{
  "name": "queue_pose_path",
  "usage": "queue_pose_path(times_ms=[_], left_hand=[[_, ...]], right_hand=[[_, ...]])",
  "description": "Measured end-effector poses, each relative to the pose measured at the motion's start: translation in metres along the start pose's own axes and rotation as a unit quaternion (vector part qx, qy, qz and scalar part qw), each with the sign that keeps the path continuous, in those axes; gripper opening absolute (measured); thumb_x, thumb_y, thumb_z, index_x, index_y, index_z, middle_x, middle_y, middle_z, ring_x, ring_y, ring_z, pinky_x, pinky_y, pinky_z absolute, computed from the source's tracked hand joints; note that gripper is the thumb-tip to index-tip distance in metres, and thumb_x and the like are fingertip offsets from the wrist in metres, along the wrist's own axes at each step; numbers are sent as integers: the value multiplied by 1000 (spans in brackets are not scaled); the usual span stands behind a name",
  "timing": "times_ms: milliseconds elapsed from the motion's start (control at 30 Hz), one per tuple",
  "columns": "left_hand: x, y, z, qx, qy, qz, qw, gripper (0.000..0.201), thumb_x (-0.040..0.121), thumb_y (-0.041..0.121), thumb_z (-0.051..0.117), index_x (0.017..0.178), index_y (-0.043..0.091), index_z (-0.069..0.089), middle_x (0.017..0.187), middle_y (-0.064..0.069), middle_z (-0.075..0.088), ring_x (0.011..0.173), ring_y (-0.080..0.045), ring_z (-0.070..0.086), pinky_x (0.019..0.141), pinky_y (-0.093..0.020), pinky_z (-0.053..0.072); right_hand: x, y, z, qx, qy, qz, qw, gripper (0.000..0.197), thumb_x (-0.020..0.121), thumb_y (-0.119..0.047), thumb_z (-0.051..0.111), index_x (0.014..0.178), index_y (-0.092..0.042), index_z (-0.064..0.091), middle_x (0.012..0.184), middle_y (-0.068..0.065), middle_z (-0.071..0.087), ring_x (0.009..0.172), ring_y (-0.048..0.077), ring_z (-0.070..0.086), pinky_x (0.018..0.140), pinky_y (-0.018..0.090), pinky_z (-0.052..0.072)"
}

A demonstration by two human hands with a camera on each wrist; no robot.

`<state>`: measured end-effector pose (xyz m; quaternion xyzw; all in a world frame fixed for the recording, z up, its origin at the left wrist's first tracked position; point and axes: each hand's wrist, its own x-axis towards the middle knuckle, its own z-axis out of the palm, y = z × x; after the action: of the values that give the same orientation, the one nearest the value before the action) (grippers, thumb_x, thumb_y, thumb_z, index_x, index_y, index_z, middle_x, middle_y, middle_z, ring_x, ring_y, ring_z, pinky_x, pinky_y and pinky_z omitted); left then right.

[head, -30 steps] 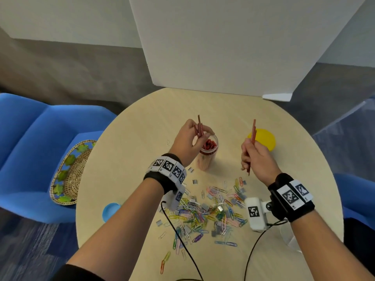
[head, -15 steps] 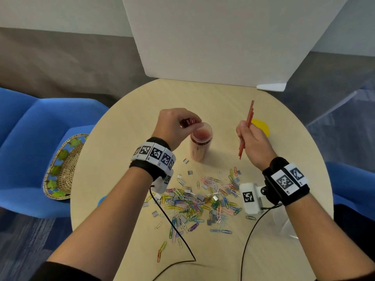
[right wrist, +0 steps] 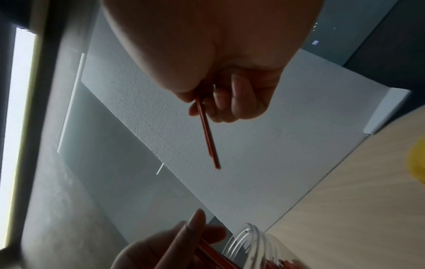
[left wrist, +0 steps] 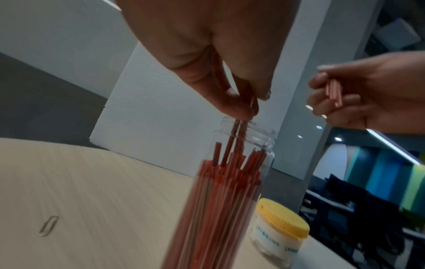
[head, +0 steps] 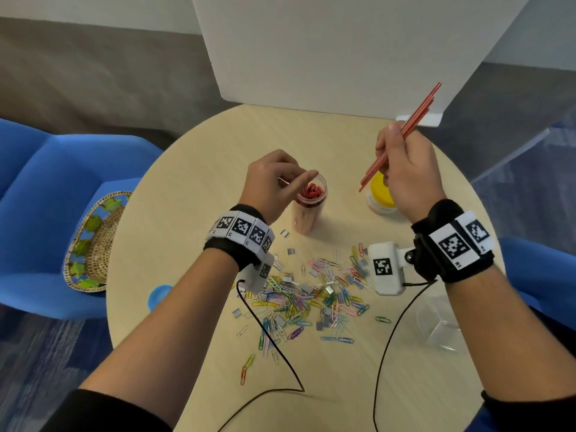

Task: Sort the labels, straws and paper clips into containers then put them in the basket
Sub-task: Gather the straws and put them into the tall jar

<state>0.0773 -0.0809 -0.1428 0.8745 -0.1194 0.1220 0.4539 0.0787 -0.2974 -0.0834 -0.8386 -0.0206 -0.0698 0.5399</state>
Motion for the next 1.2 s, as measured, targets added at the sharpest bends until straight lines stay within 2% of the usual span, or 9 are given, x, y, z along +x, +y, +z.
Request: queue_pose_path(times_ms=[100, 233, 367, 533, 633, 700, 833, 1067, 1200], left_hand=[[-2, -1, 1, 13, -28, 6, 1000, 30, 96, 36, 57, 90, 15, 79, 88, -1, 60, 69, -12, 60, 64, -25, 51], [-3, -2, -1, 34, -34, 15, 999, 12, 87, 24, 72, 93, 16, 78, 81, 5, 62, 65, -3, 53, 64, -11, 41], [-9, 1, -1, -20, 1, -34, 999, 17, 81, 31, 78, 84, 15, 77, 75, 8, 71, 66, -4, 63, 64, -11, 48], [-18, -7, -9, -52, 88, -46, 994, 32, 97, 32, 57, 79, 15, 77, 81, 4, 70, 70, -9, 60, 64, -20, 43], [-32, -43, -15, -11, 119, -150, 981, 27, 96, 38, 55, 86, 23, 76, 93, 4, 66, 79, -10, 58, 71, -28, 48], [-47, -75, -17, 94, 50, -247, 963, 25, 89, 45, 63, 104, 26, 72, 114, -2, 62, 100, -17, 58, 87, -37, 50], [-79, -118, -23, 277, -204, -405, 847, 80, 72, 55, 77, 140, 35, 40, 148, -6, 27, 134, -35, 30, 101, -53, 42], [-88, -133, -21, 313, -259, -401, 821, 101, 70, 61, 75, 148, 40, 16, 154, -3, 13, 143, -37, 10, 101, -64, 38], [-89, -131, -20, 305, -261, -412, 818, 102, 72, 59, 75, 150, 40, 12, 157, -2, 6, 146, -37, 3, 102, -67, 35]], right_hand=[[6, -5, 7, -36, -12, -41, 998, 31, 103, -37, 40, 80, -23, 55, 64, -11, 46, 60, 9, 45, 62, 30, 41], [10, -8, 19, -64, -5, -65, 996, 29, 101, -34, 50, 84, -17, 65, 71, -14, 57, 66, 5, 55, 66, 21, 45], [13, -9, 26, -95, -34, -63, 993, 22, 96, -32, 61, 88, -16, 73, 82, -11, 68, 74, -3, 61, 70, 7, 44], [20, -11, 34, -164, -116, -66, 977, 14, 81, -39, 76, 79, -25, 75, 76, -8, 71, 78, 11, 67, 82, 30, 56], [25, -8, 45, -223, -162, -70, 959, 14, 76, -43, 78, 74, -31, 72, 79, -9, 70, 89, 17, 65, 88, 37, 54], [27, -6, 54, -257, -192, -77, 944, 11, 77, -39, 77, 74, -32, 69, 80, -9, 69, 90, 16, 65, 87, 29, 52], [26, -2, 61, -254, -225, -63, 938, 10, 75, -27, 80, 76, -30, 71, 81, -6, 70, 86, 11, 65, 82, 24, 54], [27, -16, 53, -283, -225, -79, 929, 4, 76, -22, 81, 75, -21, 77, 80, -5, 69, 85, 11, 62, 79, 25, 53], [23, -18, 74, -378, -289, -71, 877, 6, 81, -13, 74, 80, -17, 77, 88, 1, 70, 93, 19, 63, 85, 33, 55]])
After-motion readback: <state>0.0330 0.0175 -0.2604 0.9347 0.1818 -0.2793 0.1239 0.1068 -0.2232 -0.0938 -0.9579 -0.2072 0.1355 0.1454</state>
